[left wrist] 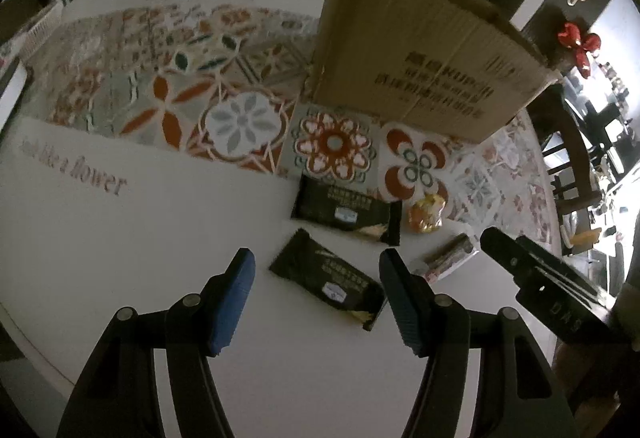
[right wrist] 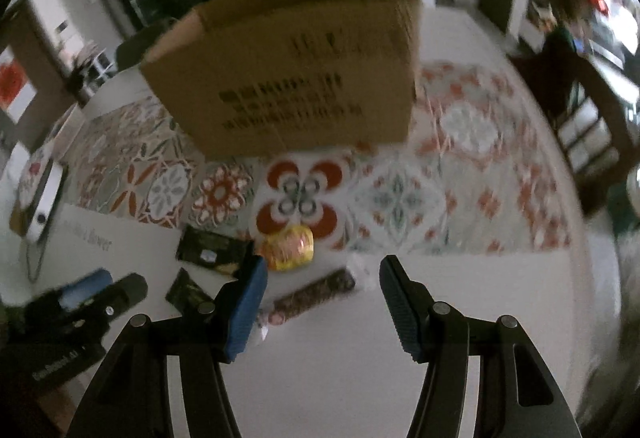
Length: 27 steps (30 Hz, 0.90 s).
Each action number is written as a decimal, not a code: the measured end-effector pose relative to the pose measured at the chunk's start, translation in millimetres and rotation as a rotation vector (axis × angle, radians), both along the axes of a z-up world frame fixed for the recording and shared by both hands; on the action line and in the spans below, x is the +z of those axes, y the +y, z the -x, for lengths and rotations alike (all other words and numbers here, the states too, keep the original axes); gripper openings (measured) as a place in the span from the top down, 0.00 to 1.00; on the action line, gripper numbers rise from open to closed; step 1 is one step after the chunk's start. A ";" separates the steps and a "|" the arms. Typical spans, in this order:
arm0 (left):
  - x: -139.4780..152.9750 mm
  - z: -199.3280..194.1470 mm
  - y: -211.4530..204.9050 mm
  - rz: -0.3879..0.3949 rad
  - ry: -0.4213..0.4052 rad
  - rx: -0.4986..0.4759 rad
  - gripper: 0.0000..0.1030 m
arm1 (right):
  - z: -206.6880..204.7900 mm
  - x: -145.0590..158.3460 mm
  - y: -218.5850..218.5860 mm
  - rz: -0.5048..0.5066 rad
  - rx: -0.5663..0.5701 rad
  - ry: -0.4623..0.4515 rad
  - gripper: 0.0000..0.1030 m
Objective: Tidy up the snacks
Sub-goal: 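Move both tools back toward the snacks on the table, then grasp the black cracker pack with left tool while right tool grasps dark stick bar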
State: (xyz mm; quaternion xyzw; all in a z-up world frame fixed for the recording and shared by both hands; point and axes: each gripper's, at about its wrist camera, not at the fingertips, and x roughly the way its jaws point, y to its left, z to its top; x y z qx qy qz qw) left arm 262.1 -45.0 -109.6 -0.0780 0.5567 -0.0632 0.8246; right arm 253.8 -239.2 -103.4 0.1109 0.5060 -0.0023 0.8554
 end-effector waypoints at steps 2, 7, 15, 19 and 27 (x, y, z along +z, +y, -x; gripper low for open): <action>-5.4 -0.1 -3.3 -0.002 0.013 0.015 0.39 | 0.9 -6.5 -0.1 -0.016 -0.021 0.020 0.43; -19.3 -3.4 -13.5 -0.021 0.037 0.028 0.41 | -0.4 -22.2 4.1 -0.063 -0.050 0.054 0.43; -37.9 -7.4 -20.4 -0.033 0.086 0.076 0.48 | -9.6 -46.5 9.7 -0.083 -0.118 0.135 0.44; -46.9 -9.7 -20.7 -0.026 0.119 0.094 0.51 | -11.9 -52.5 10.5 -0.077 -0.122 0.152 0.48; -53.8 -11.4 -33.4 -0.094 0.121 0.073 0.54 | -16.4 -53.3 16.4 -0.055 -0.092 0.149 0.63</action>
